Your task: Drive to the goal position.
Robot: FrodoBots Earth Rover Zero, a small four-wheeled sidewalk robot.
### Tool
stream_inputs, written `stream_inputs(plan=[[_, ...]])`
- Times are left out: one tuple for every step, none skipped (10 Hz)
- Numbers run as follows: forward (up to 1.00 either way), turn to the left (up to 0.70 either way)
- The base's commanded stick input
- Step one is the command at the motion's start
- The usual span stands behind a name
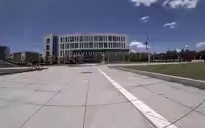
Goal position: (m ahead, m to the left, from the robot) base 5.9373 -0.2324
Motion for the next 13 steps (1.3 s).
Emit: stream_inputs(plan=[[0.5, 0.0], [0.5, 0.0], [0.5, 0.0], [0.5, 0.0], [0.5, 0.0], [0.5, 0.0], [0.5, 0.0], [0.5, 0.0], [0.5, 0.0], [0.5, 0.0], [0.5, 0.0], [0.5, 0.0], [0.5, 0.0]])
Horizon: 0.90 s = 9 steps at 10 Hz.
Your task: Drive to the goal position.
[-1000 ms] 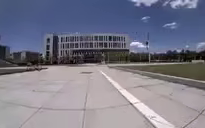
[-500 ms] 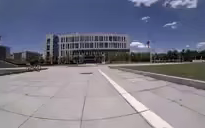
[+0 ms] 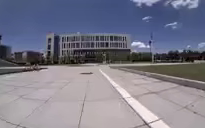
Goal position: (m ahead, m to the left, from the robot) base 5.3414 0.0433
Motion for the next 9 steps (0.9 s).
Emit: stream_inputs(plan=[[0.5, 0.0], [0.5, 0.0], [0.5, 0.0], [0.5, 0.0], [0.5, 0.0], [0.5, 0.0], [0.5, 0.0], [0.5, 0.0], [0.5, 0.0]])
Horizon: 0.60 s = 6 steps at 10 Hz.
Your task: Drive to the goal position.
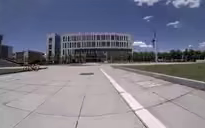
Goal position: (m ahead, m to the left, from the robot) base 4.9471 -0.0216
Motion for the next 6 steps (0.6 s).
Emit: stream_inputs(plan=[[0.5, 0.0], [0.5, 0.0], [0.5, 0.0], [0.5, 0.0], [0.5, 0.0], [0.5, 0.0]])
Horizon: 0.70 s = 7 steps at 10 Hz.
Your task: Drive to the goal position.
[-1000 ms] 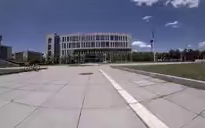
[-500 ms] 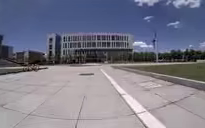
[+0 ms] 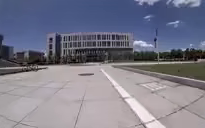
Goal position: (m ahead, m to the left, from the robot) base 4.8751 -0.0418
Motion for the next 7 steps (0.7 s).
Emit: stream_inputs(plan=[[0.5, 0.0], [0.5, 0.0], [0.5, 0.0], [0.5, 0.0], [0.5, 0.0], [0.5, 0.0], [0.5, 0.0]])
